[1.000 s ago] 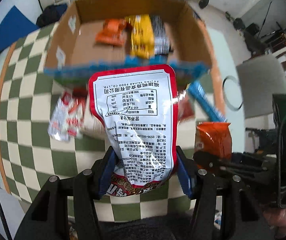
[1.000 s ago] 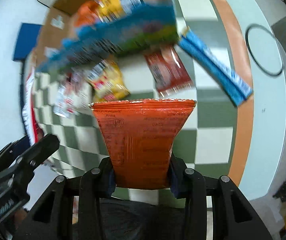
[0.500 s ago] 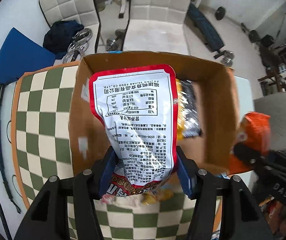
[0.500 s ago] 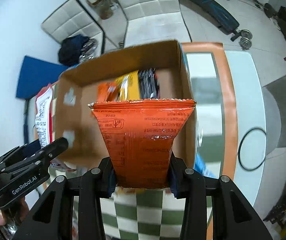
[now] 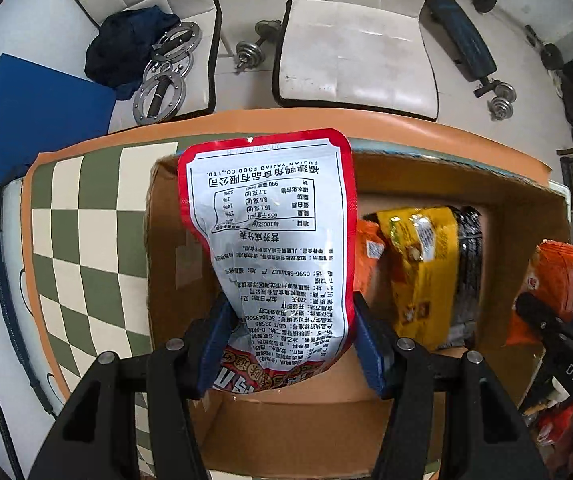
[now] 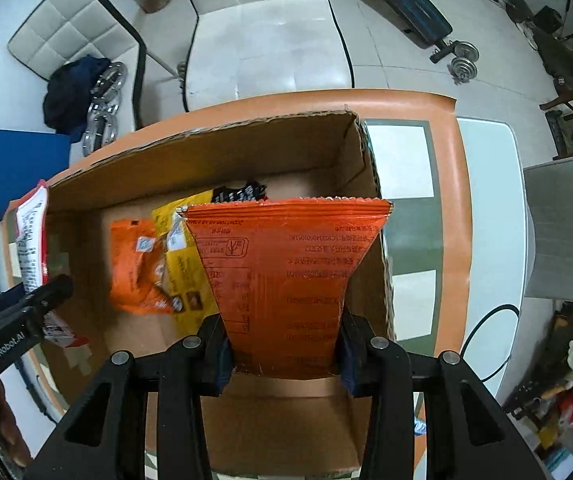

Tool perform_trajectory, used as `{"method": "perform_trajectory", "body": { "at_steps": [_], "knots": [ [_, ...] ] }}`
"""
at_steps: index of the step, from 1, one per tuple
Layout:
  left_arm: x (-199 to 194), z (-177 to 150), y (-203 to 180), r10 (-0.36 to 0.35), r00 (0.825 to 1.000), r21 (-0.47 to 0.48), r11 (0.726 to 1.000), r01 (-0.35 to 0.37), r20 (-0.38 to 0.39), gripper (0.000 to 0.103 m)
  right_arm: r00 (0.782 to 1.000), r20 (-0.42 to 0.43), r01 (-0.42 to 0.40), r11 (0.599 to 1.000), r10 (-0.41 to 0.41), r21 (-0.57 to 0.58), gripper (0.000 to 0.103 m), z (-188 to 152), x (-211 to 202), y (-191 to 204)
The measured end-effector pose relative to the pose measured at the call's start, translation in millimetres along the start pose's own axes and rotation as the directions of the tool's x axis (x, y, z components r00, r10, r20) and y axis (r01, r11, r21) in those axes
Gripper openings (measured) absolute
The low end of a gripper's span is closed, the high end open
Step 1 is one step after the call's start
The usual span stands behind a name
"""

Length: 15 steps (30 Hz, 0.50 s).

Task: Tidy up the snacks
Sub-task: 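Lower both bags into the box beside the others and open both tools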

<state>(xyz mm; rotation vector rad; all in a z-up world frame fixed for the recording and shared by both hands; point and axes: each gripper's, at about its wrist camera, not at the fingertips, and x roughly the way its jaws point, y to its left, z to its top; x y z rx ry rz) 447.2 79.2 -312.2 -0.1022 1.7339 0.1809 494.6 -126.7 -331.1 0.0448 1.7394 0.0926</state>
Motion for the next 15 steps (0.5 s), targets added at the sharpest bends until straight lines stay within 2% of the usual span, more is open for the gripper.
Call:
{"method": "perform_trajectory", "body": {
  "at_steps": [8, 11, 13, 15],
  "knots": [
    [9.4, 10.9, -2.1, -0.014, 0.999, 0.006, 1.000, 0.014, -0.030, 0.055, 0.999, -0.005, 0.039, 0.999, -0.039, 0.015, 0.044, 14.1, 11.0, -0.8],
    [8.5, 14.8, -0.6, -0.036, 0.999, -0.006, 0.999, 0.035, -0.036, 0.057, 0.999, -0.016, 0.052, 0.998, -0.051, 0.023, 0.052, 19.4, 11.7, -1.7],
    [2.8, 16.4, 1.1, -0.042, 0.999, -0.009, 0.999, 0.042, -0.011, 0.075, 0.998, -0.012, 0.056, 0.998, -0.056, 0.025, 0.071, 20.6, 8.9, -1.0],
    [-3.4, 16.8, 2.4, -0.037, 0.999, -0.011, 0.999, 0.037, 0.012, 0.085, 0.998, -0.004, 0.055, 0.998, -0.055, 0.022, 0.075, 21.1, 5.4, -0.5]
  ]
}}
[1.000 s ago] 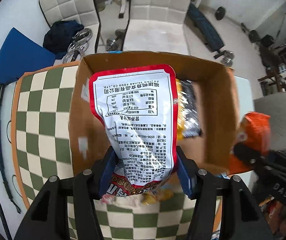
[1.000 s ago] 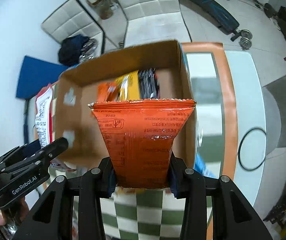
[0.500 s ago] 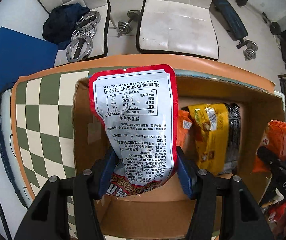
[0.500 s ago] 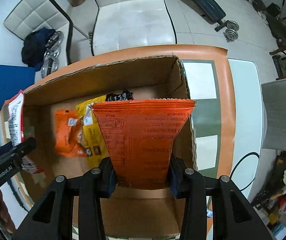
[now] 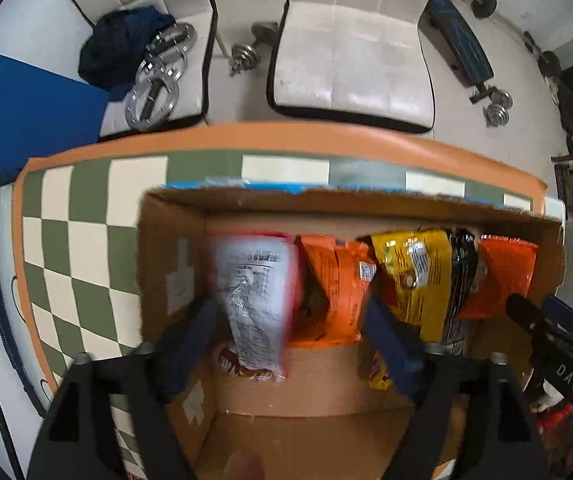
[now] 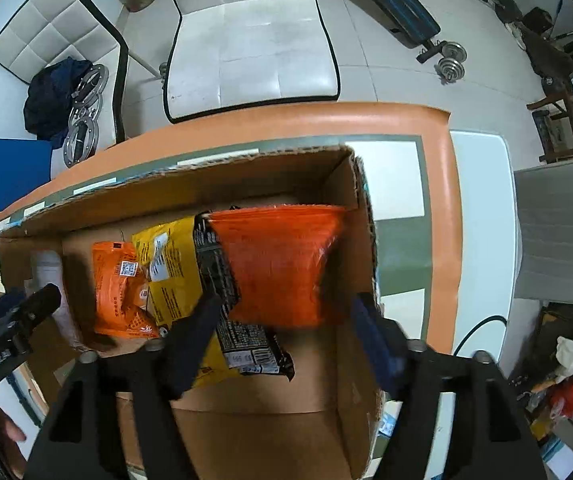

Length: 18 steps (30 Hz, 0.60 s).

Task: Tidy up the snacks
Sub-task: 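Lower both bags into the box beside the others and open both tools, then move both open tools back to the remaining snacks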

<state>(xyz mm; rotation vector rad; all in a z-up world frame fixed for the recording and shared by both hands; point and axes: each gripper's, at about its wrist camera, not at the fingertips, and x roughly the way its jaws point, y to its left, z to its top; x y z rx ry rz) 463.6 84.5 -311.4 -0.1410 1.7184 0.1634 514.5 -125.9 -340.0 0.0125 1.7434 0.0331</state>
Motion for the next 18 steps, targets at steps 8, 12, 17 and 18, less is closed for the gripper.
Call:
{"method": "perform_trajectory", "body": {
  "at_steps": [8, 12, 17, 18],
  "knots": [
    [-22.1, -9.6, 5.2, -0.026, 0.999, -0.002, 1.000, 0.026, 0.039, 0.091, 0.999, 0.016, -0.032, 0.999, 0.032, -0.006, 0.099, -13.8, -16.1, 2.7],
    [-35.5, -23.6, 5.8, -0.037, 0.996, -0.001, 0.999, 0.037, 0.076, 0.102, 0.998, 0.034, -0.058, 0.998, 0.059, -0.017, 0.101, -29.1, -25.3, 2.9],
    [-57.4, -50.7, 5.0, -0.037, 0.988, 0.016, 0.999, 0.035, 0.147, 0.102, 0.993, 0.081, -0.080, 0.996, 0.083, -0.045, 0.102, -53.9, -42.5, 4.9],
    [-63.6, -58.7, 4.5, -0.036, 0.985, 0.018, 0.999, 0.033, 0.169, 0.102, 0.992, 0.093, -0.082, 0.995, 0.086, -0.052, 0.102, -58.5, -46.0, 5.4]
  ]
}}
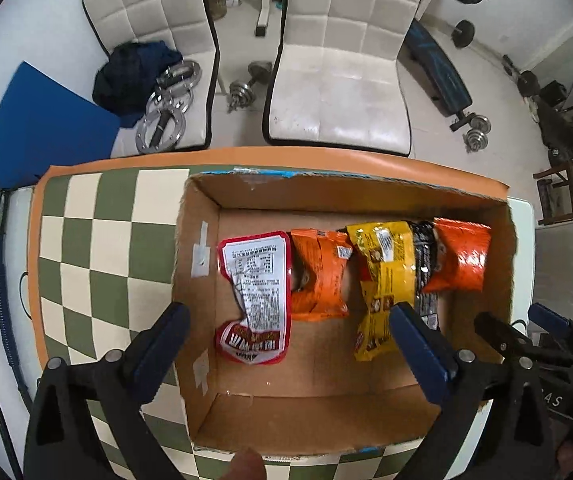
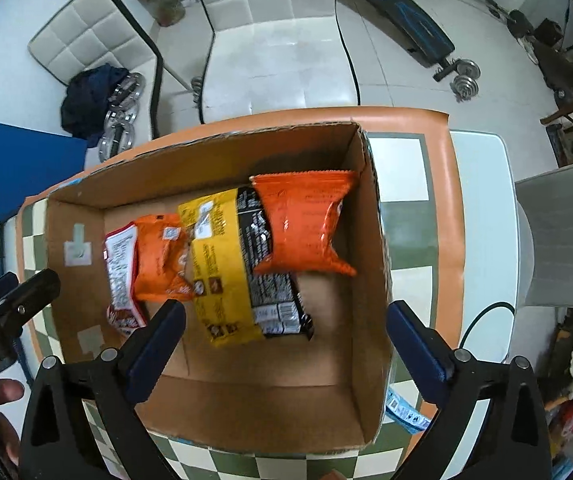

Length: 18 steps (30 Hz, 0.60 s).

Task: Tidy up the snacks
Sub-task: 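Move both open tools back to the remaining snacks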

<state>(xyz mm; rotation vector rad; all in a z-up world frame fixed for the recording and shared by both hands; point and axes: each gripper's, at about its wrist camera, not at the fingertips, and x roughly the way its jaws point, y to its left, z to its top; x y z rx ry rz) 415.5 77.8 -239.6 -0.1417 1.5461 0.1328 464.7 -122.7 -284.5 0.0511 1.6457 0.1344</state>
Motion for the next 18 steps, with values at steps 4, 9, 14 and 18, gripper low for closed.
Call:
{"method": "perform_trajectory", "body": {
  "at_steps": [4, 9, 14, 18],
  "knots": [
    [-27.8, -27.0, -5.9, 0.021, 0.996, 0.026, 0.999, -0.023, 0.089, 0.102, 0.997, 0.068, -0.021, 0.999, 0.023, -0.041, 0.103, -26.6, -21.5, 6.6],
    [-57.3, -70.7, -10.0, 0.033, 0.982, 0.043, 0.998, -0.041, 0.183, 0.102, 0.988, 0.124, -0.080, 0.994, 0.089, -0.074, 0.103, -69.9, -45.7, 11.0],
    [-71.2, -121.1, -0.3, 0.026, 0.973, 0.013, 0.999, -0.029, 0.228, 0.102, 0.974, 0.143, -0.170, 0.984, 0.177, -0.059, 0.103, -120.2, -57.5, 0.8],
    [-64.2, -168.7, 21.1, 0.053, 0.972, -0.066, 0.997, -0.039, 0.228, 0.102, 0.968, 0.130, -0.208, 0.976, 0.214, -0.060, 0.103, -165.2, -49.0, -6.8]
  ]
}}
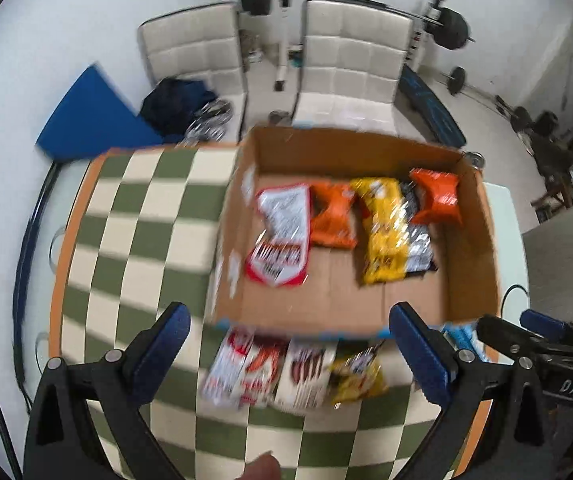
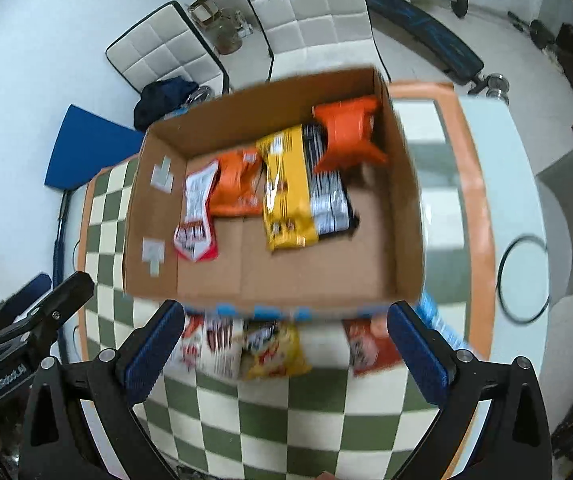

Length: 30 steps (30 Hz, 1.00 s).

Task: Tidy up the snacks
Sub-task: 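Move both open tools back to the remaining snacks, then grasp the Franzzi cookie pack with the left tool while the right tool grasps the yellow panda bag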

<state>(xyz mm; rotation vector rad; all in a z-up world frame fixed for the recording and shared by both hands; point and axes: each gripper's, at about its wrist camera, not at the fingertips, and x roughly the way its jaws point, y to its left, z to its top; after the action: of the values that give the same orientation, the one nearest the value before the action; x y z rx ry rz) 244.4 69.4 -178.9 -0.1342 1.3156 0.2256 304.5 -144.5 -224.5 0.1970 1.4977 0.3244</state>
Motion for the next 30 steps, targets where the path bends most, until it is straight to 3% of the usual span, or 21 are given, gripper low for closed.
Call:
{"method": "perform_trajectory", "body": {
  "at_steps": [3, 7, 11, 19, 21, 25, 30],
  "knots": [
    [13.4, -29.5, 18.3, 0.038, 0.999, -0.046, 0.998, -0.039, -0.037, 0.102, 0.999, -0.047, -0.001, 1.000, 0.000, -0.021, 0.103, -28.7, 18.9, -0.9],
    [51.3, -58.3, 41.3, 0.067, 0.986, -0.075, 0.994, -0.079, -0.150, 0.102, 0.986, -0.158, -0.050, 0.999, 0.046, -0.018, 0.103, -58.2, 70.7, -2.7],
    [80.7, -79.5, 57.4, 0.091, 0.972, -0.088, 0.990, -0.112, -0.216, 0.097, 0.979, -0.192, -0.069, 0.997, 0.062, -0.032, 0.103, -65.2, 116.7, -3.3],
    [105.3, -98.8, 62.0, 0.100, 0.961, -0.069, 0.990, -0.121, -0.257, 0.097, 0.964, -0.263, -0.059, 0.992, 0.027, -0.114, 0.101, -73.7, 177.8, 5.0],
    [110.3, -99.2, 59.0, 0.097, 0.959, -0.059, 0.991, -0.117, -0.265, 0.095, 0.967, -0.256, -0.035, 0.990, -0.001, -0.135, 0.094, -74.9, 185.6, 8.5],
    [117.9, -98.2, 49.4, 0.109, 0.959, -0.029, 0.992, -0.121, -0.262, 0.093, 0.968, -0.247, 0.001, 0.988, -0.039, -0.154, 0.060, -73.6, 191.8, 14.1],
    [125.7, -93.4, 31.5, 0.119, 0.958, 0.028, 0.993, -0.115, -0.261, 0.093, 0.968, -0.229, 0.064, 0.986, -0.098, -0.151, 0.053, -77.8, 186.7, 12.7]
  ]
}}
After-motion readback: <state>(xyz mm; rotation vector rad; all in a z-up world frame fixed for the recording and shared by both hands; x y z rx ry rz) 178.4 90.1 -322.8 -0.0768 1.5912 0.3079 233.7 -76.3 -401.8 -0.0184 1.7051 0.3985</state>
